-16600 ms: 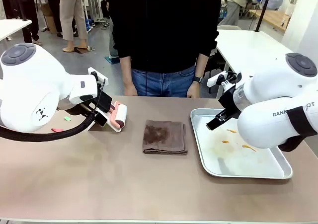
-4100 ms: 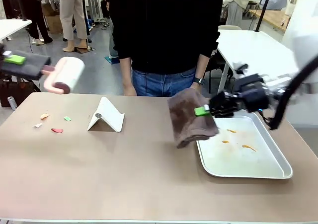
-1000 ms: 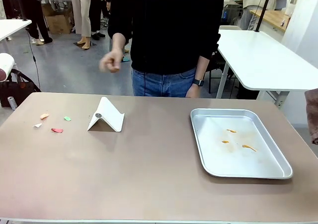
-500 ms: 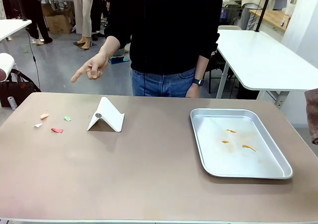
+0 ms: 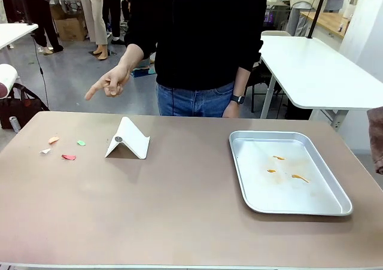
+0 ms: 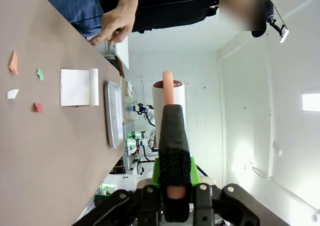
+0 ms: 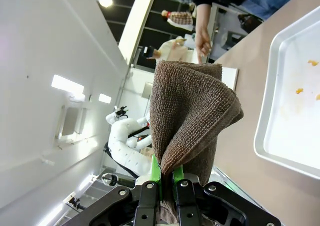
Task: Clean the surface of the table.
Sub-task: If a person points to the right, clean the right side of the table with your right hand, and if they point to the left, clean the left side with your left hand.
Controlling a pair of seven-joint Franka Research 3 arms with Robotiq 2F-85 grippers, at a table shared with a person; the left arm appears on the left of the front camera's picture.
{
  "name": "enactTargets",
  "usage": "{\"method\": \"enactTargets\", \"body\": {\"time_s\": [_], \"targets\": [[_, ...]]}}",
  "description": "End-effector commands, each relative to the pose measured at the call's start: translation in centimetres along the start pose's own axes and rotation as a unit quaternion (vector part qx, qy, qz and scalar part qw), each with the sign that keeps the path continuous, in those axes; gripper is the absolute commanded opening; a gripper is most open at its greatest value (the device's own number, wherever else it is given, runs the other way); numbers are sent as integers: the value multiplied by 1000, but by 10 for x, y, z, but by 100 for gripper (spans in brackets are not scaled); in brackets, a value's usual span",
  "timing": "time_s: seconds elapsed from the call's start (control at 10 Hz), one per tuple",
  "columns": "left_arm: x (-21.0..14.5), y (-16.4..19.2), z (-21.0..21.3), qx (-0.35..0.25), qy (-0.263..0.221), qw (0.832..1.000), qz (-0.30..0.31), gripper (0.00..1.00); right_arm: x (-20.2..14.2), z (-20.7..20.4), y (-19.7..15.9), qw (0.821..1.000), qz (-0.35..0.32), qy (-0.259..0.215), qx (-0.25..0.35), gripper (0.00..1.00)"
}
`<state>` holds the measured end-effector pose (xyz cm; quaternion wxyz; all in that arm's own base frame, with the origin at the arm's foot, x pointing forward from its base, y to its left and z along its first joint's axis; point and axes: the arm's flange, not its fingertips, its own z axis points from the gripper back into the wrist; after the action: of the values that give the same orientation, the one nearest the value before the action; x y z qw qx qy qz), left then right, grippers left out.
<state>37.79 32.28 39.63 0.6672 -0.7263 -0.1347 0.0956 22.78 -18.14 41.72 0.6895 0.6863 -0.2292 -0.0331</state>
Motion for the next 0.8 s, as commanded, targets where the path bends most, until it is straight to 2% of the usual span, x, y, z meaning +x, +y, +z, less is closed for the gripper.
{"method": "enactTargets", "body": {"time_s": [0.0,0.3,0.4,0.5,0.7], "targets": [[-9,-2,0,-7,5,1000,-9,0,1,1,8,1000,-4,-8,11,0],[-9,-2,0,-7,5,1000,-9,0,1,1,8,1000,-4,-8,11,0],[0,0,0,0,0,1000,0,22,1,1,8,1000,-4,-8,11,0],[-3,3,-1,35,13,999,-28,22,1,1,8,1000,-4,-8,11,0],[0,9,-4,87,16,995,-46,22,1,1,8,1000,-4,-8,11,0]]}}
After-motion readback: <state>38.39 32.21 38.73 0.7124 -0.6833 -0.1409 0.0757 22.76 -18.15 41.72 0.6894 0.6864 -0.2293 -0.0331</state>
